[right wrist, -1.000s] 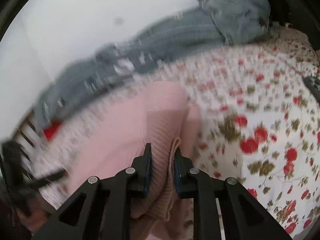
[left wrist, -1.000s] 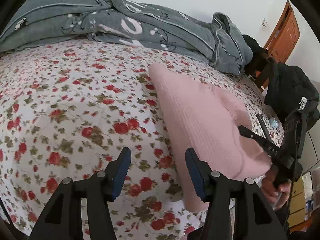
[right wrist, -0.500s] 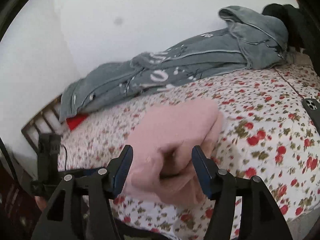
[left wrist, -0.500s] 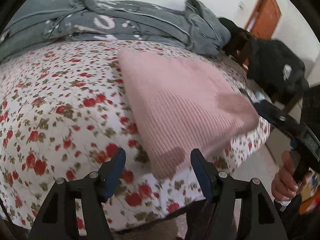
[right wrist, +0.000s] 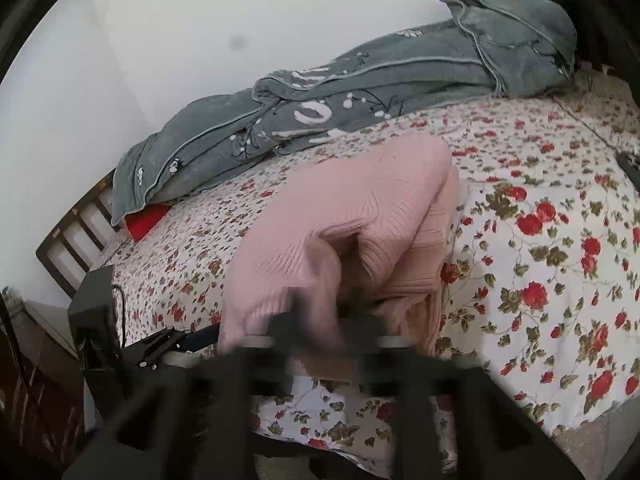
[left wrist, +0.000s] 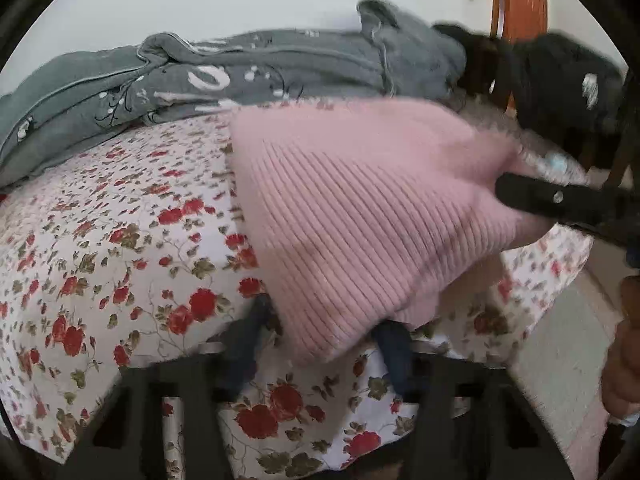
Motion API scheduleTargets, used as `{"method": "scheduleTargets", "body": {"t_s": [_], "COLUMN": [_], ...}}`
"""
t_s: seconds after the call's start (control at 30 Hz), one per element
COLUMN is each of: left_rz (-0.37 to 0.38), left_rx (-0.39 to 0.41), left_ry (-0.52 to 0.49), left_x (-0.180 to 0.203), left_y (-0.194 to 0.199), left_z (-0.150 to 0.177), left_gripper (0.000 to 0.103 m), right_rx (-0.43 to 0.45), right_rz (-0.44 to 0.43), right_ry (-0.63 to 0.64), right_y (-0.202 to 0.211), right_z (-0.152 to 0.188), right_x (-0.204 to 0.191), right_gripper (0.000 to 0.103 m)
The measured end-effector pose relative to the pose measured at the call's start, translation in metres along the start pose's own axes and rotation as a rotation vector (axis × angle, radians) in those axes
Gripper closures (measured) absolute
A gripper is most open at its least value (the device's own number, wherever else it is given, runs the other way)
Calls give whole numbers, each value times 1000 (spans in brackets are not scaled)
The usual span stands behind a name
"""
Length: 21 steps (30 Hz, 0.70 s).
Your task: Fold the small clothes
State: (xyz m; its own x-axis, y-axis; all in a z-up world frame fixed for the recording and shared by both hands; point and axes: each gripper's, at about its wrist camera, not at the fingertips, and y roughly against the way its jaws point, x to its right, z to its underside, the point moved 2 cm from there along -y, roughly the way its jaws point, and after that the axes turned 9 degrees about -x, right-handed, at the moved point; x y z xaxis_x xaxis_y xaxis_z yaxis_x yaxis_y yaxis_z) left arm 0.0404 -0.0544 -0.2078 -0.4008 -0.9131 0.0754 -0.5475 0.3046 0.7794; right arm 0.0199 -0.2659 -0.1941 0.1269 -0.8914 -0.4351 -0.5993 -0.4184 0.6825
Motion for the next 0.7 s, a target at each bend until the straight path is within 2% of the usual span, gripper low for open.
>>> {"method": "scheduleTargets", "body": {"t_s": [0.07,0.17,0.2,0.3,0.43,0.57,0.63,0.7], "left_rz": [57,69,76,113,131,94,105,112], "left_rx": [25,7,-1,-46,-79,-59,-46,-35], "left_ry": [26,21,31,76,67,50,57,73], "left_x": [-14,-20,-22,-26,-26,-31,-38,-45], "left_y": [11,12,9,-3,-3,10,16,22], "left_z": [3,8,9,11,15,21,23,24], "left_gripper": [84,86,86,85,78,56,53,51], "right_rx": [55,113,98,5,-20,8,46,84], "right_rz": [11,-31,-41,3,-7,22,27,26], "right_ry": [10,-5,-14,-45,-83,15,59,85], "right_y": [11,26,21,-5,-11,2,11,16], "right_z": [2,14,22,40,44,28,20,9], "right_x": [2,9,13,26,32,13,3,-6], "right_gripper": [96,97,97,97,96,89,86,64]}}
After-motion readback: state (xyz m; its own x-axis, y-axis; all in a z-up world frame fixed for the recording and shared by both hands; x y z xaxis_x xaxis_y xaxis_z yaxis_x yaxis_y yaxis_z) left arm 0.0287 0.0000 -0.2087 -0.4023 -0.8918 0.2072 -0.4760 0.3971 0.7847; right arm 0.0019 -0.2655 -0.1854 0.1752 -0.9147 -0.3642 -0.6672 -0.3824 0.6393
